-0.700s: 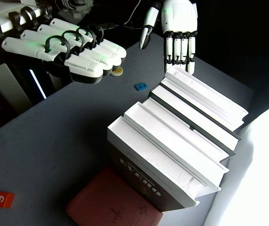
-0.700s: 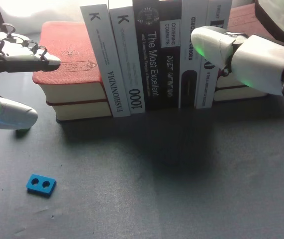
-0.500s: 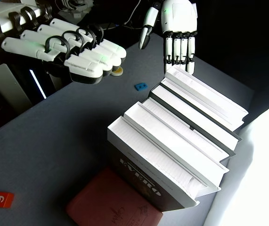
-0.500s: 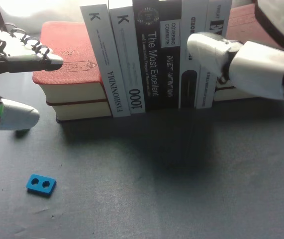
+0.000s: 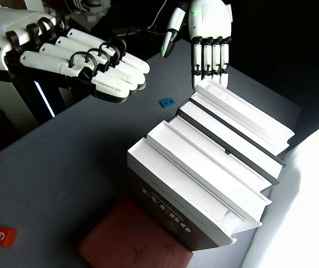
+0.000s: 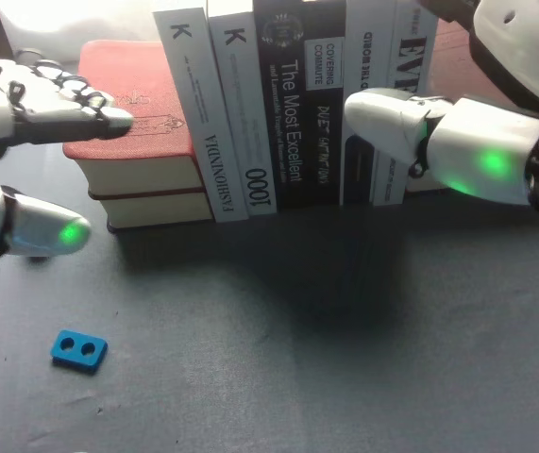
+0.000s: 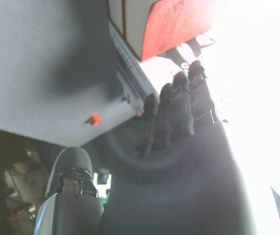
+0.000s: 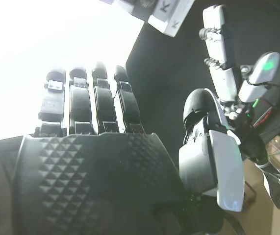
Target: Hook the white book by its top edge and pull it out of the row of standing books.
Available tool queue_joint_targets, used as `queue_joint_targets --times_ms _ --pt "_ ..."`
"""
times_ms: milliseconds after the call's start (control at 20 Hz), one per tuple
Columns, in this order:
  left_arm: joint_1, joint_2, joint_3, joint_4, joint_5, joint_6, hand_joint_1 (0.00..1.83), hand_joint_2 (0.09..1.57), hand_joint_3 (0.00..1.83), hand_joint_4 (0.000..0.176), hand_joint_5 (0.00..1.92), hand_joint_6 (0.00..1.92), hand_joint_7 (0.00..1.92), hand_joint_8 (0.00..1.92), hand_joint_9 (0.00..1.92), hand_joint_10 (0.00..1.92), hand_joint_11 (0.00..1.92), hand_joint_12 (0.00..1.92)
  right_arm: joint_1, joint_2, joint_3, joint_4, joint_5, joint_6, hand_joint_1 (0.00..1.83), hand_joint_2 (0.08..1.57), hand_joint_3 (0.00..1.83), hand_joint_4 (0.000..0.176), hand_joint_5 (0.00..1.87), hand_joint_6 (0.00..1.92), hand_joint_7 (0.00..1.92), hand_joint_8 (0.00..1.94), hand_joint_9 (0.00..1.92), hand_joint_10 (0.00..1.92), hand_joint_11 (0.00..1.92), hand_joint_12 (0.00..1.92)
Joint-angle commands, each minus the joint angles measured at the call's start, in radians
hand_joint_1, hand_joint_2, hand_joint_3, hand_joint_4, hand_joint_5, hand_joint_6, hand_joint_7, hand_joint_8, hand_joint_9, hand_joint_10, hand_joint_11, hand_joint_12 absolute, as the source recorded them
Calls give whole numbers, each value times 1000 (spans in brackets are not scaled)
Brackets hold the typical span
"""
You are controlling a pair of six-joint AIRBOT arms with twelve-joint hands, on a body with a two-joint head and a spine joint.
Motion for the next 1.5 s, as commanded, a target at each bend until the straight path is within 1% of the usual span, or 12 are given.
queue_joint_targets --times_ms 0,50,150,200,300,450,750,950,1000,1100,1250,1450 --pt "-8 -3 -7 -34 61 -1 0 1242 14 0 18 2 4 0 0 0 0 0 19 -10 9 -62 99 -12 0 1226 1 0 172 1 135 0 84 0 0 143" --pt "-9 -3 -12 -34 64 -1 0 1242 14 0 21 3 8 2 0 0 0 0 24 -29 24 -55 108 -37 0 1224 0 0 154 1 117 1 66 0 0 93" --pt "-14 -5 -18 -33 71 -1 0 1249 15 0 23 3 8 2 0 0 0 0 48 -74 65 -10 112 -91 0 1225 0 0 146 2 109 1 62 0 0 84" --pt "-14 -6 -19 -31 72 -1 0 1248 14 0 21 2 2 0 0 0 0 0 55 -90 83 -7 126 -106 0 1221 0 0 131 0 106 0 65 1 0 85" --pt "-14 -7 -19 -31 75 -1 0 1247 12 0 35 7 22 8 8 3 8 3 63 -117 112 -7 138 -126 0 1213 0 0 85 0 60 0 28 0 0 10" --pt "-13 -8 -17 -31 81 -1 0 1249 11 0 22 0 12 2 0 0 0 0 51 -151 142 -9 171 -160 0 1219 0 0 85 5 57 5 29 6 2 1" --pt "-22 -14 1 -31 84 -4 0 1249 8 0 11 3 8 3 0 0 0 0 48 -201 197 -30 176 -181 0 1234 7 0 64 0 35 0 2 0 0 0" --pt "-27 -15 2 -31 86 -7 0 1247 6 0 15 2 1 0 0 0 0 0 39 -256 255 -30 169 -206 0 1229 3 0 69 1 30 0 0 0 0 0" --pt "-27 -15 2 -31 83 -7 0 1250 7 0 13 1 0 0 0 0 0 0 34 -272 274 -30 170 -215 17 1231 3 0 110 15 80 16 29 11 0 0" --pt "-27 -15 1 -31 80 -7 0 1250 6 0 14 1 2 1 0 0 0 0 21 -290 296 -30 173 -216 3 1228 1 0 88 3 63 5 11 2 0 0" --pt "-27 -15 1 -31 80 -11 0 1251 5 0 24 5 11 4 0 0 0 0 11 -301 304 -30 178 -227 0 1220 0 0 64 0 34 0 0 0 0 0" --pt "-31 -15 3 -31 80 -24 0 1253 6 0 22 3 8 2 0 0 0 0 -8 -300 304 -25 189 -248 2 1233 3 0 89 8 62 9 22 8 0 0"
